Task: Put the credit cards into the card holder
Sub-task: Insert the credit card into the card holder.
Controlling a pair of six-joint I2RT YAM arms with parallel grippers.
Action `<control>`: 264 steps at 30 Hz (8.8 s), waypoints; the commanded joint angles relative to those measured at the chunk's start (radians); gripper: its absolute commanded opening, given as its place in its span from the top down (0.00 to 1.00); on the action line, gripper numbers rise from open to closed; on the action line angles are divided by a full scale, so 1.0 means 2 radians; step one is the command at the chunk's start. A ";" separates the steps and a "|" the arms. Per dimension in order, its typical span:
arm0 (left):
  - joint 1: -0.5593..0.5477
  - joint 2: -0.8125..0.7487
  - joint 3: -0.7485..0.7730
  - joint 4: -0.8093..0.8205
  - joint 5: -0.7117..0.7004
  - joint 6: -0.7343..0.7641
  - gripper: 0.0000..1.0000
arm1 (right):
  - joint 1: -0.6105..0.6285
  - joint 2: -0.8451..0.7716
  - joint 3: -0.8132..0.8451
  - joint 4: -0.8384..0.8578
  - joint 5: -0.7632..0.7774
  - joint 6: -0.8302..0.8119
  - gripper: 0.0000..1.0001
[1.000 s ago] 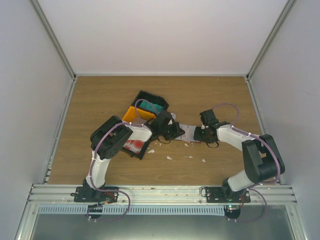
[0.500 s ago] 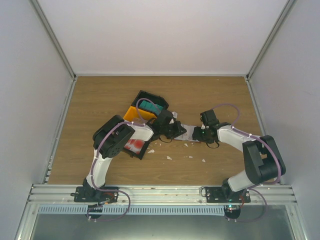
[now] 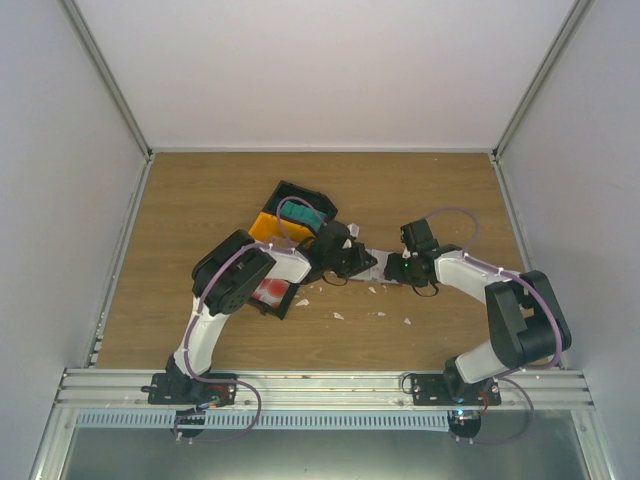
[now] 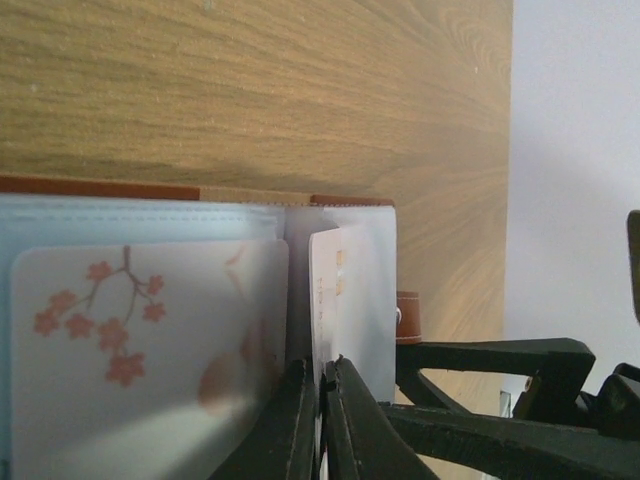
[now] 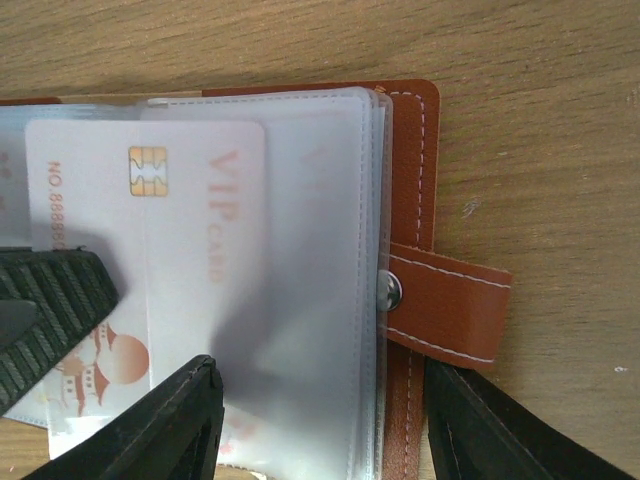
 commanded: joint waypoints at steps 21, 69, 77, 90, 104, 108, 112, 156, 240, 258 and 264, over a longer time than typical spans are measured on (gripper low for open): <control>-0.026 0.034 0.064 -0.127 0.011 0.111 0.71 | -0.003 -0.015 -0.015 -0.015 0.012 0.007 0.44; 0.020 -0.076 0.085 -0.297 0.034 0.180 0.16 | 0.090 -0.065 -0.033 0.005 0.047 -0.047 0.23; 0.020 -0.089 0.088 -0.333 -0.017 0.198 0.14 | 0.093 -0.062 -0.040 0.021 0.031 -0.055 0.23; 0.021 -0.065 0.093 -0.345 -0.019 0.198 0.49 | 0.139 -0.024 -0.025 0.009 0.087 -0.066 0.22; 0.021 -0.045 0.104 -0.351 -0.025 0.202 0.55 | 0.152 0.009 -0.018 0.019 0.128 -0.039 0.23; 0.021 -0.034 0.113 -0.352 -0.021 0.204 0.59 | 0.152 0.006 -0.019 0.019 0.138 -0.024 0.26; 0.020 -0.028 0.118 -0.341 -0.011 0.210 0.63 | 0.152 0.003 -0.017 0.022 0.139 -0.013 0.28; 0.019 0.018 0.109 -0.238 0.131 0.203 0.65 | 0.113 -0.040 -0.040 0.039 0.102 0.017 0.55; 0.010 -0.046 0.105 -0.333 0.025 0.249 0.66 | -0.048 -0.121 -0.089 0.031 -0.042 0.058 0.54; -0.008 0.017 0.158 -0.352 0.035 0.240 0.83 | -0.048 -0.058 -0.090 0.064 -0.086 0.038 0.66; -0.012 0.012 0.161 -0.333 0.046 0.248 0.85 | -0.048 -0.057 -0.090 0.067 -0.085 0.036 0.69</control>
